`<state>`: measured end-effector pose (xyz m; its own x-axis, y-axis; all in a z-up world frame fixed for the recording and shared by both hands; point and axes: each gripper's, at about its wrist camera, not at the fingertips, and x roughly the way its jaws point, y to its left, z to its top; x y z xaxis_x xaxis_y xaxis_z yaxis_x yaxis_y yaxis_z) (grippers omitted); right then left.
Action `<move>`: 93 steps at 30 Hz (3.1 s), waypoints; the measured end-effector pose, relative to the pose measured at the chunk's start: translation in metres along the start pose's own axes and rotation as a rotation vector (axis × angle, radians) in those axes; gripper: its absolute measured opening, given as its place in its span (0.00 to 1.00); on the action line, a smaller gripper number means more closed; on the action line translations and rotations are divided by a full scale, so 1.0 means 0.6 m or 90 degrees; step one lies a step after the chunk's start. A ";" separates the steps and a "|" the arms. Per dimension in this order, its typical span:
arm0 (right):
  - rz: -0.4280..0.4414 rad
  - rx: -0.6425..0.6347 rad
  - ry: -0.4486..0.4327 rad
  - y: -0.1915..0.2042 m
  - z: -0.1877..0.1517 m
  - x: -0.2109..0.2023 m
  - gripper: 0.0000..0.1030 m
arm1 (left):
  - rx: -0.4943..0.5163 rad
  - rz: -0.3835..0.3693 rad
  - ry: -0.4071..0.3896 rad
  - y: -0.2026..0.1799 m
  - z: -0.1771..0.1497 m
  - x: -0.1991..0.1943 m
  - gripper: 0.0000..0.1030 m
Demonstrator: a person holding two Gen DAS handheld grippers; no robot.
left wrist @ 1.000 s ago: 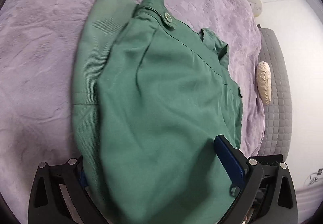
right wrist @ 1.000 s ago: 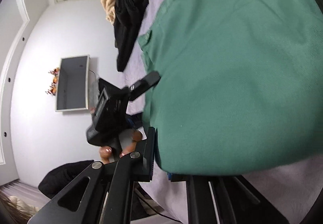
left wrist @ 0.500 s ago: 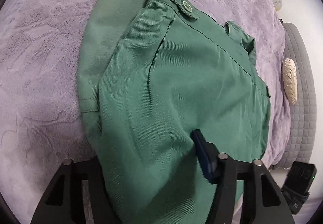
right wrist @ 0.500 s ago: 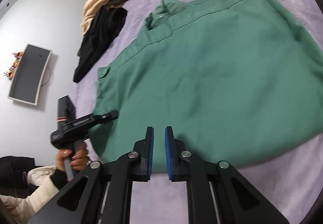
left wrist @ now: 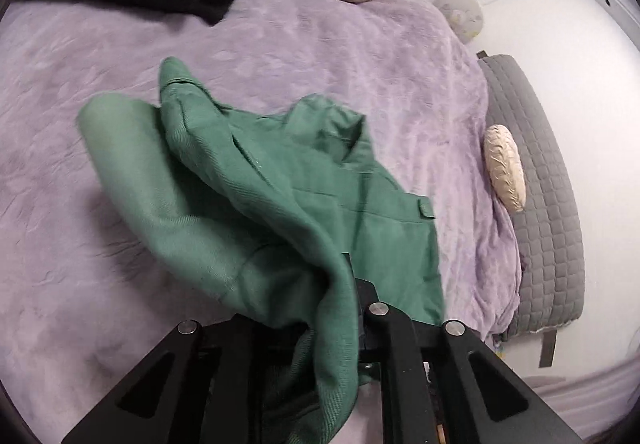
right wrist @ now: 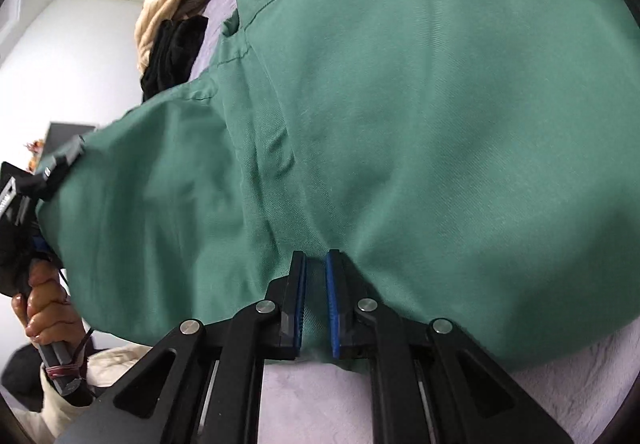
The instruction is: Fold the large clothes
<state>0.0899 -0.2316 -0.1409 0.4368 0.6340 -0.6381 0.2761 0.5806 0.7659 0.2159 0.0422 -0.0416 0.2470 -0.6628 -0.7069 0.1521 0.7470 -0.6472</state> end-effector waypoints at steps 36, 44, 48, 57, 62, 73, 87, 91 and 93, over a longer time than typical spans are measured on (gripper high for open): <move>0.089 0.130 -0.140 -0.139 -0.039 -0.193 0.50 | 0.333 0.143 -0.013 -0.347 -0.053 0.279 0.77; 0.052 0.097 -0.220 -0.115 0.024 -0.234 0.78 | 0.228 0.319 -0.029 -0.159 -0.007 0.227 0.77; 0.004 0.094 -0.223 -0.107 0.058 -0.244 0.78 | 0.204 0.317 -0.019 -0.137 -0.024 0.236 0.77; -0.025 0.162 -0.304 -0.145 0.046 -0.300 0.05 | 0.236 0.269 0.008 -0.176 -0.064 0.216 0.77; 0.016 0.325 -0.237 -0.270 -0.003 -0.255 0.05 | 0.307 0.288 0.030 -0.194 -0.107 0.243 0.77; -0.075 0.025 -0.238 -0.120 0.121 -0.333 0.73 | 0.293 0.268 0.073 -0.185 -0.152 0.215 0.87; -0.222 -0.097 -0.065 -0.145 0.295 -0.174 0.06 | 0.247 0.268 0.093 -0.164 -0.223 0.232 0.88; -0.194 -0.084 -0.071 -0.155 0.283 -0.192 0.09 | 0.251 0.292 0.086 -0.164 -0.234 0.242 0.98; -0.178 -0.069 -0.064 -0.156 0.268 -0.214 0.17 | 0.239 0.298 0.088 -0.161 -0.236 0.243 0.98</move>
<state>0.1455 -0.4494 -0.1182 0.4410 0.3912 -0.8078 0.3071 0.7799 0.5454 0.1015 -0.1340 -0.1228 0.2460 -0.2425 -0.9384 0.3904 0.9110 -0.1331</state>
